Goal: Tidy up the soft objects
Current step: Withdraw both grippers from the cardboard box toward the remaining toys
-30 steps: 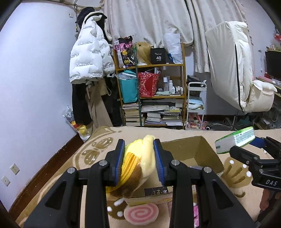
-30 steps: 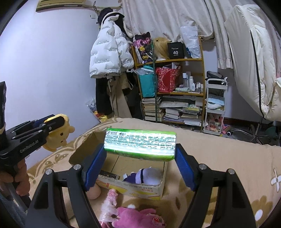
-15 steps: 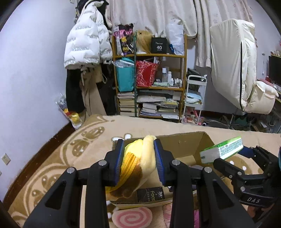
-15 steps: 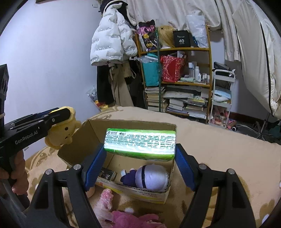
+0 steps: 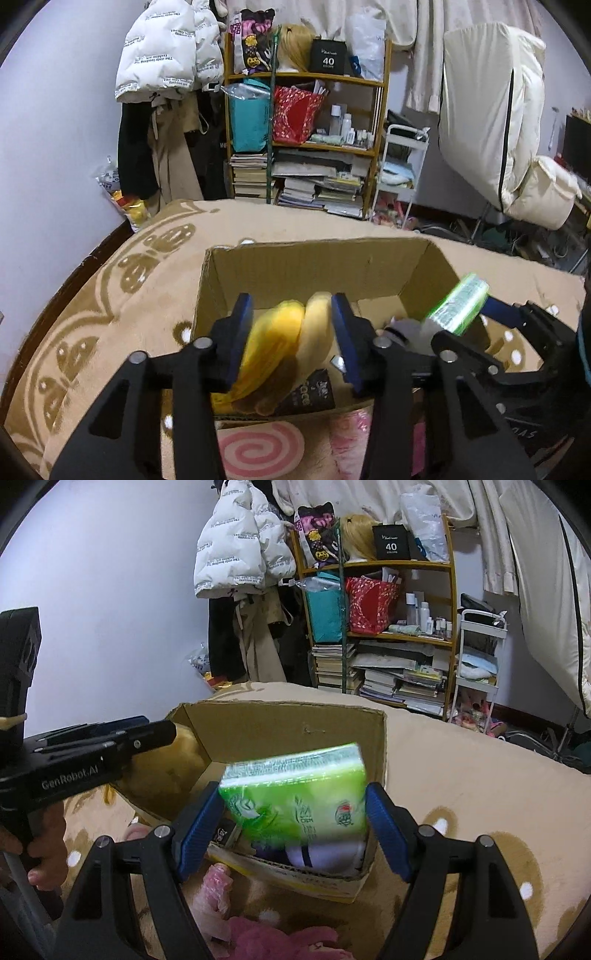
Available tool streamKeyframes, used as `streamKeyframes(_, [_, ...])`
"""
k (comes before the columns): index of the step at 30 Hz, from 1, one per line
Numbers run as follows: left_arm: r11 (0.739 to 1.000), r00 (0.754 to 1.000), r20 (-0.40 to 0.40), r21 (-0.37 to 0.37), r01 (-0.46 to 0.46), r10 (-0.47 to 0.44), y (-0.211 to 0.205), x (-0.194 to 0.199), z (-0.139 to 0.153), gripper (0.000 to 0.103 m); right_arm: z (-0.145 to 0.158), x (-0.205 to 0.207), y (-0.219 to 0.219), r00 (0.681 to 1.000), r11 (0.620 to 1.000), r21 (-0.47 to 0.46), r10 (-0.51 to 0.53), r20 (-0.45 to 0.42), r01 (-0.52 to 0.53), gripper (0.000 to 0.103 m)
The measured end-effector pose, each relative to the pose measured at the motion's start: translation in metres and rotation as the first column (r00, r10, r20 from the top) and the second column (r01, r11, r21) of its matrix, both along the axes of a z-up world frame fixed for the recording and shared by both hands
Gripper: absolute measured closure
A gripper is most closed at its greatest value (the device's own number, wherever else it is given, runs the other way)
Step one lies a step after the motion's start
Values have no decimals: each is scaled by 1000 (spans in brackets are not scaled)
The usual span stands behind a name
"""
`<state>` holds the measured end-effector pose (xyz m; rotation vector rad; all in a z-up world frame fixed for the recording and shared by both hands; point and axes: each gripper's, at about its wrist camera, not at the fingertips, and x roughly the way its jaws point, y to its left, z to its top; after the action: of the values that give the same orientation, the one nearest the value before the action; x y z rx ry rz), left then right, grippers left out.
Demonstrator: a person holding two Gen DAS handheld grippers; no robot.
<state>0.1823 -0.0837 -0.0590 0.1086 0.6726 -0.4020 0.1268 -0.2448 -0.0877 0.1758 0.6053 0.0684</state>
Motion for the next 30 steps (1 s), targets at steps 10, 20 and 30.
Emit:
streamKeyframes(10, [997, 997, -15, 7, -80, 80, 16, -1, 7, 24, 5, -10, -2, 1000, 1000, 15, -22, 14, 22, 5])
streamKeyframes(20, [989, 989, -38, -31, -142, 141, 46, -24, 39, 4, 29, -40, -3, 997, 997, 45, -69, 28, 67, 0])
streamKeyframes(30, [983, 980, -91, 70, -169, 175, 67, -52, 45, 2, 47, -76, 2, 992, 992, 16, -121, -21, 121, 0])
